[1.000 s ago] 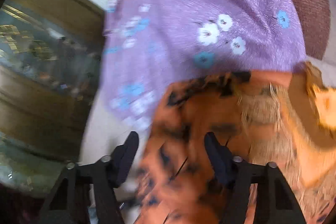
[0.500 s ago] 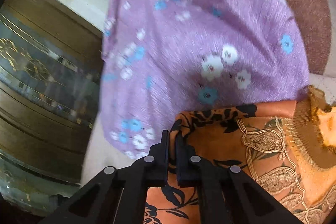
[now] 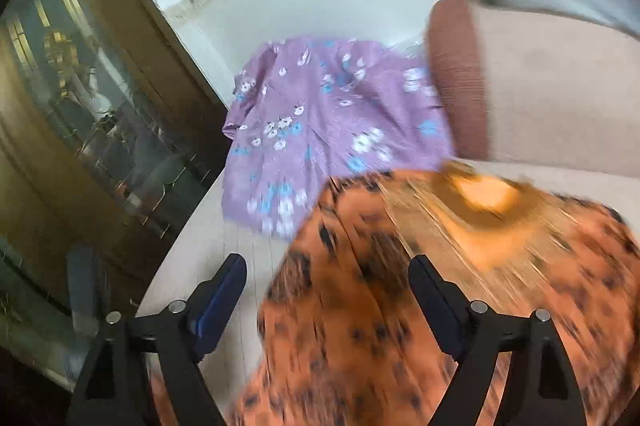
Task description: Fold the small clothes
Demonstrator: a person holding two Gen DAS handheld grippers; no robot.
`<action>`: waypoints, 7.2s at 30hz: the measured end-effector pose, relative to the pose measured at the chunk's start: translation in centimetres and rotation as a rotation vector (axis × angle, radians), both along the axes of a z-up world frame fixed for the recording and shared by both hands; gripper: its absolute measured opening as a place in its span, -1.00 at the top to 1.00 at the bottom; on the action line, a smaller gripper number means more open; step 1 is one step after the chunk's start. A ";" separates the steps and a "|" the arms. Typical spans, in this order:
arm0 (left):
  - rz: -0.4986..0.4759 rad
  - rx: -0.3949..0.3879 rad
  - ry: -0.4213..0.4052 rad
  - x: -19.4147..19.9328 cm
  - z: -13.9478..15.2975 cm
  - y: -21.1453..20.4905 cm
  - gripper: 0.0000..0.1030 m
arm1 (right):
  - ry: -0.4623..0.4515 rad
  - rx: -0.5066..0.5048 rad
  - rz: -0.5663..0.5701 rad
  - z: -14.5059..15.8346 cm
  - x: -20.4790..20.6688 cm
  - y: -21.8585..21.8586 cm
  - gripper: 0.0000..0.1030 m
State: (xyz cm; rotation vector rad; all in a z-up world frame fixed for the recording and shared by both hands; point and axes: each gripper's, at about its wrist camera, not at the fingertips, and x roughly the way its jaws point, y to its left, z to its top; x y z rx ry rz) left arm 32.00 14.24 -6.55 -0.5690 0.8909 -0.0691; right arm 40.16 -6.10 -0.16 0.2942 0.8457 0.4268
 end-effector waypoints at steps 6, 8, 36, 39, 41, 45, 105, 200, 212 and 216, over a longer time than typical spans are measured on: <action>-0.235 0.076 -0.036 -5.3 1.0 -10.2 -0.46 | 0.072 0.152 -0.183 -1.8 -12.1 -11.7 -0.66; -0.299 0.103 -0.014 -7.6 0.4 -14.0 -0.46 | 0.084 0.163 -0.250 -2.7 -14.9 -15.7 -0.66; -0.672 0.166 0.269 -11.1 -4.7 -39.5 -0.45 | 0.516 0.068 -0.601 -15.7 -23.7 -37.5 0.06; -0.674 0.126 0.287 -10.7 -4.8 -39.0 -0.45 | 0.519 0.025 -0.602 -15.2 -23.7 -36.4 0.85; -0.666 0.103 0.290 -10.4 -4.7 -38.6 -0.45 | 0.450 0.099 -0.570 -13.5 -24.1 -35.8 0.91; -0.670 0.050 0.299 -9.4 -3.5 -37.5 -0.45 | 0.281 0.200 -0.445 -8.4 -24.7 -33.2 0.91; -0.675 -0.172 0.179 -11.5 6.5 -16.3 0.95 | 0.243 0.606 -0.302 -10.6 -18.5 -27.2 0.86; -0.450 0.065 0.259 -5.9 -7.3 -10.7 0.88 | 0.407 0.311 -0.244 -18.4 -14.0 -19.2 0.66; -0.348 0.398 0.030 -10.7 -3.6 -13.7 -0.62 | 0.245 0.010 -0.306 -13.4 -17.9 -17.2 -0.69; -0.349 0.456 -0.036 -14.4 -0.5 -15.0 -0.62 | 0.174 -0.027 -0.324 -11.3 -22.1 -16.9 -0.69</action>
